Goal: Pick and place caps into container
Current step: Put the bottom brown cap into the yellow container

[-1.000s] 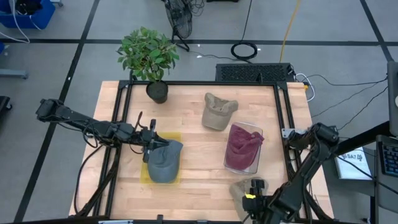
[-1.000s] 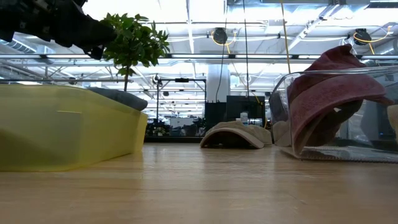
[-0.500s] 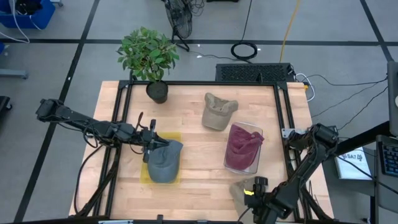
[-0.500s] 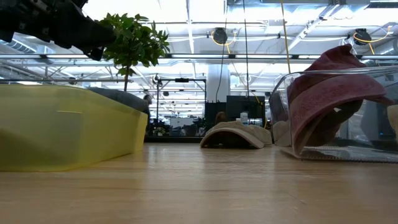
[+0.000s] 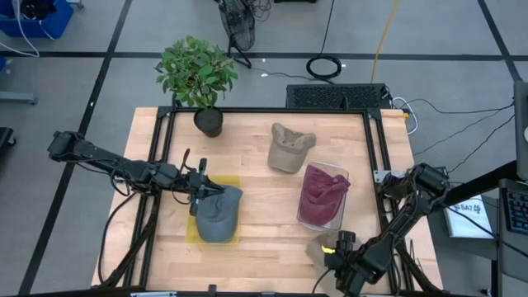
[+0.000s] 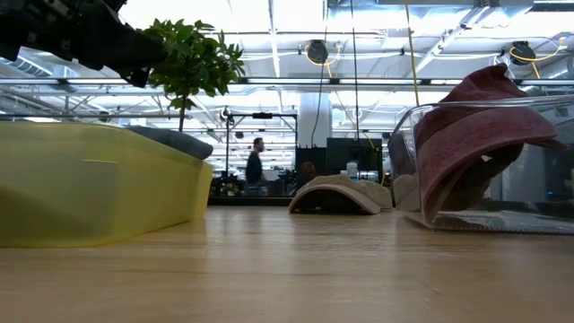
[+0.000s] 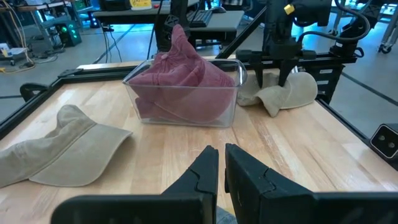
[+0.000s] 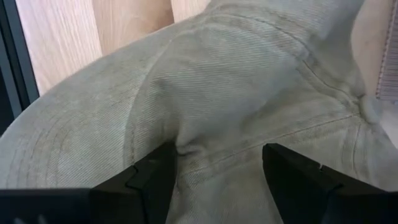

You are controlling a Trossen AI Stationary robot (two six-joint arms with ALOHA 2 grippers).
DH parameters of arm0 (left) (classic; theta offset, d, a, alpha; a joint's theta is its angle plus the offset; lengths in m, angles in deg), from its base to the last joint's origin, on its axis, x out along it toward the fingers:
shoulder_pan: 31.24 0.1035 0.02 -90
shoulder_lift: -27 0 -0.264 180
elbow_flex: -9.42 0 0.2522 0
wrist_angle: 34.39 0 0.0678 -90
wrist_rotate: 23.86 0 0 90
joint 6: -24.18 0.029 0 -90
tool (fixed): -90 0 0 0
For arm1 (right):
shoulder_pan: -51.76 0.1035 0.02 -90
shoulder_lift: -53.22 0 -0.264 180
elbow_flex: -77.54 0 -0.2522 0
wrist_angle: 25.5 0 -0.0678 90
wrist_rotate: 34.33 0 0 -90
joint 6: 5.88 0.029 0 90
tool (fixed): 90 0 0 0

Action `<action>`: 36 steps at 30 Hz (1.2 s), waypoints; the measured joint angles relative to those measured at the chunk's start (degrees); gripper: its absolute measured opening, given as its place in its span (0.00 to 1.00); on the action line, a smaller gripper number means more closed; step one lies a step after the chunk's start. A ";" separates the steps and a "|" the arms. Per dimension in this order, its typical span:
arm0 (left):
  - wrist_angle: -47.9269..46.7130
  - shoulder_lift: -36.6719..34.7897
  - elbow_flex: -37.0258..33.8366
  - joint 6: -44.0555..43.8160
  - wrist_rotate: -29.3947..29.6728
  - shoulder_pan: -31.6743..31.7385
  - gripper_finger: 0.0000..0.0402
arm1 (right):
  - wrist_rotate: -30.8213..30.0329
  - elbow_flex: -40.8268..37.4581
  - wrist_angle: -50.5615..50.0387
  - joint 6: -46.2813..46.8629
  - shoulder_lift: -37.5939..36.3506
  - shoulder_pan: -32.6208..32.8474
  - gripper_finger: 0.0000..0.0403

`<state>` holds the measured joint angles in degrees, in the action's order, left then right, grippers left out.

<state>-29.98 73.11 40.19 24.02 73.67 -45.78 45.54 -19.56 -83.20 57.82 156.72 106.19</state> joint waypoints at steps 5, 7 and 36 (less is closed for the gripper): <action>0.00 0.00 0.00 -0.02 0.00 0.00 0.09 | 1.45 -0.27 0.40 -0.26 -0.07 -0.79 0.53; 0.00 0.02 0.00 -0.04 0.00 0.00 0.09 | 1.39 -0.33 0.37 -0.33 -0.66 -0.96 0.52; -2.08 0.02 -0.02 -0.11 0.00 0.00 0.09 | 6.40 -12.76 21.77 -0.74 -10.14 -2.70 0.52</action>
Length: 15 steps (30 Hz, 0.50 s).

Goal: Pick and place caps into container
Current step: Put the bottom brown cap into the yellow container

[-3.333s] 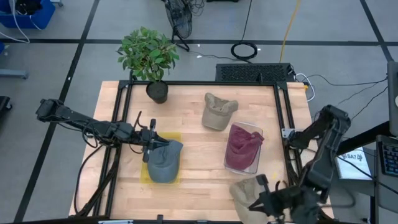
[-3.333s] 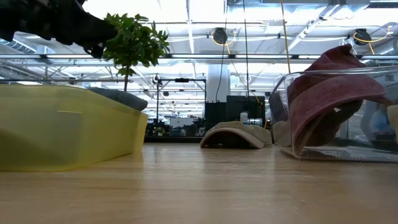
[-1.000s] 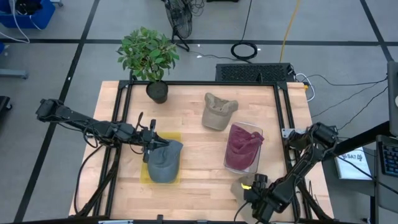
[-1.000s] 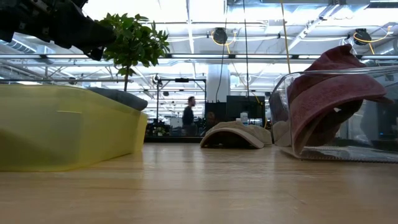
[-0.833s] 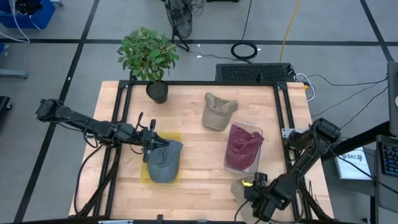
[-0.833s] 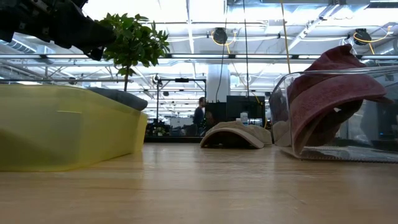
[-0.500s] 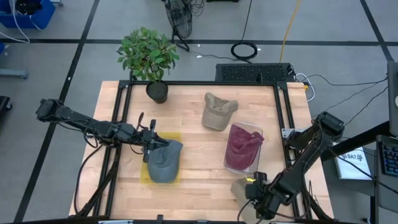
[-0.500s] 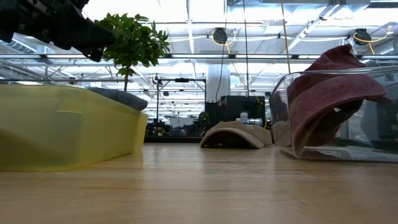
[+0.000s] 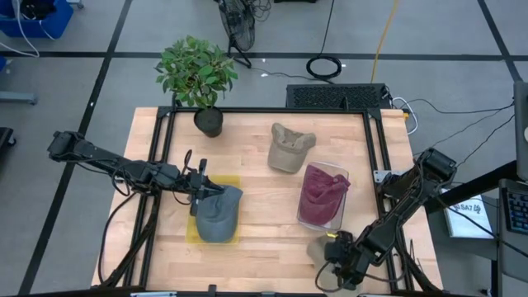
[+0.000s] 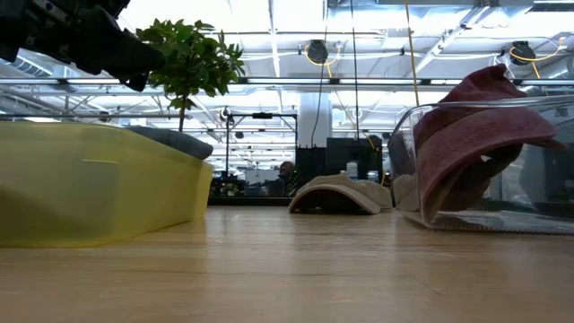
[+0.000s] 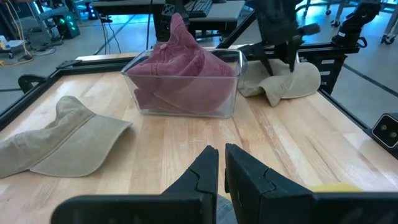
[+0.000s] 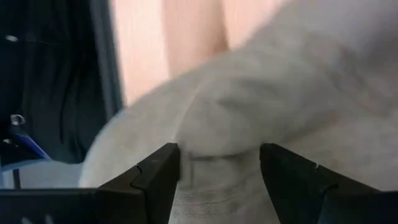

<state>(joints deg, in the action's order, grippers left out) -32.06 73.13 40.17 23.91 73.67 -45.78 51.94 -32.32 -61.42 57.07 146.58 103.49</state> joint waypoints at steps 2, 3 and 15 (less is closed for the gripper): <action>0.00 -0.01 0.00 0.00 0.00 0.00 0.09 | 0.83 -1.31 -0.45 2.29 -0.13 0.00 0.52; 0.00 -0.02 0.00 0.00 0.00 0.00 0.09 | 0.88 -1.93 -0.35 3.07 -0.20 0.00 0.52; 0.00 0.00 0.00 0.03 0.00 0.00 0.09 | 2.22 -2.94 1.51 2.03 -0.17 -0.20 0.24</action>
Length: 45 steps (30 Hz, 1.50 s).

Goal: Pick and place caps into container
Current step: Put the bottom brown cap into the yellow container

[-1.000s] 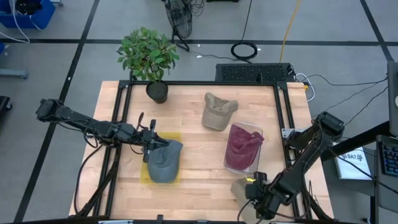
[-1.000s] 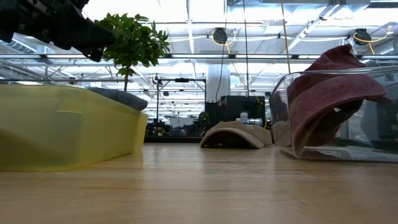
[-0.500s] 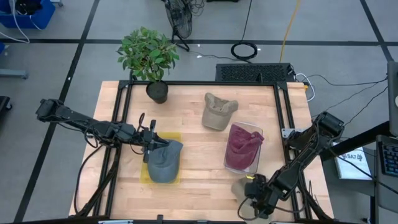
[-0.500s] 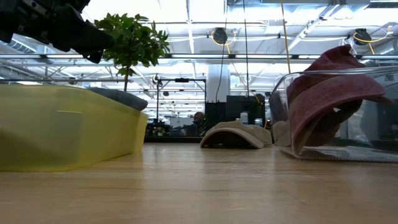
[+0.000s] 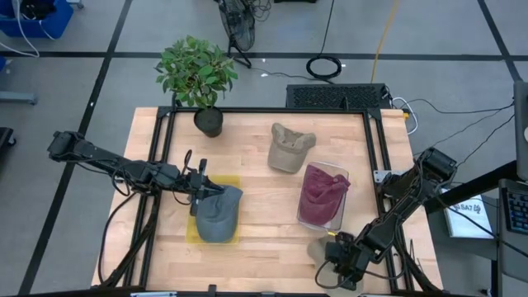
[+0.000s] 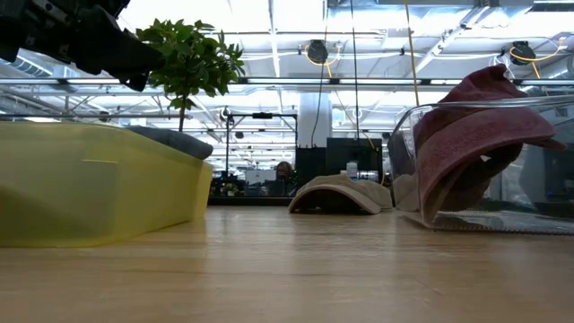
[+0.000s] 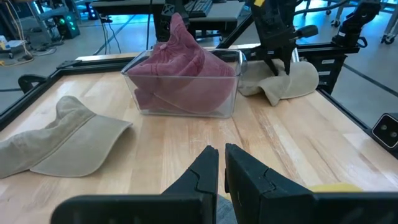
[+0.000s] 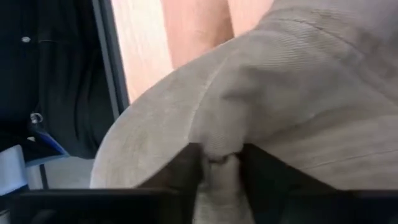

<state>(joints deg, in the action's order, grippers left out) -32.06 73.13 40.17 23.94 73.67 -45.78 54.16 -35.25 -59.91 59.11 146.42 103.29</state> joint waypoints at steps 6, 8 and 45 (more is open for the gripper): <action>0.28 -0.02 0.00 0.54 0.00 0.00 0.09 | -0.22 2.05 4.46 -8.40 -1.02 -1.12 0.03; 0.42 -0.02 0.00 0.54 0.00 0.00 0.09 | -1.50 4.04 4.87 -11.41 -2.11 -1.87 0.03; -7.98 -27.46 0.00 10.96 6.67 -4.93 0.09 | 6.42 27.57 9.60 -62.92 4.58 -42.30 0.00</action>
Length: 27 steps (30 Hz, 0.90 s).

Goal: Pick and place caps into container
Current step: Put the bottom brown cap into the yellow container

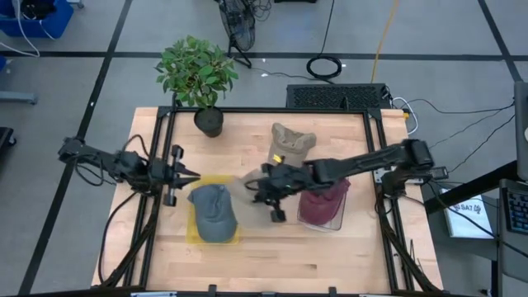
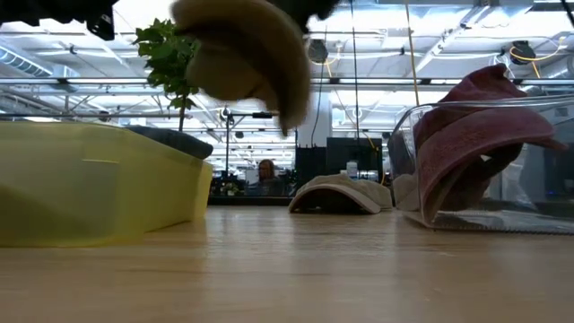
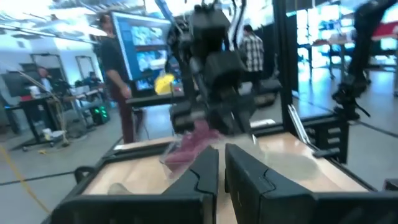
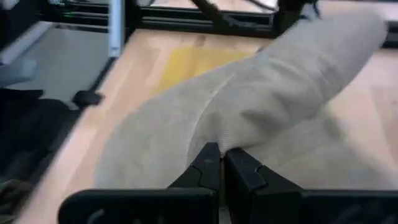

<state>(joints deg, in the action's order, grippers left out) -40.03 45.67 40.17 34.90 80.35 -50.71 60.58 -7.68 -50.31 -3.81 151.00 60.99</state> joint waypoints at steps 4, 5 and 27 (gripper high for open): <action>-3.68 -3.95 0.00 -0.88 1.90 -0.58 0.09 | -0.17 8.95 -0.39 -4.11 7.37 -0.89 0.00; -4.36 -4.50 -0.02 -1.36 2.22 -0.60 0.09 | -0.06 11.54 -0.42 -4.75 9.16 -0.80 0.00; -11.08 -5.67 0.00 -2.43 2.44 -0.60 0.09 | -9.38 37.15 -7.93 -3.34 32.35 -1.04 0.00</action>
<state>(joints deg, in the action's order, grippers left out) -51.12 40.00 40.17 32.48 82.79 -51.31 51.20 29.47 -58.24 -7.15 183.35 59.95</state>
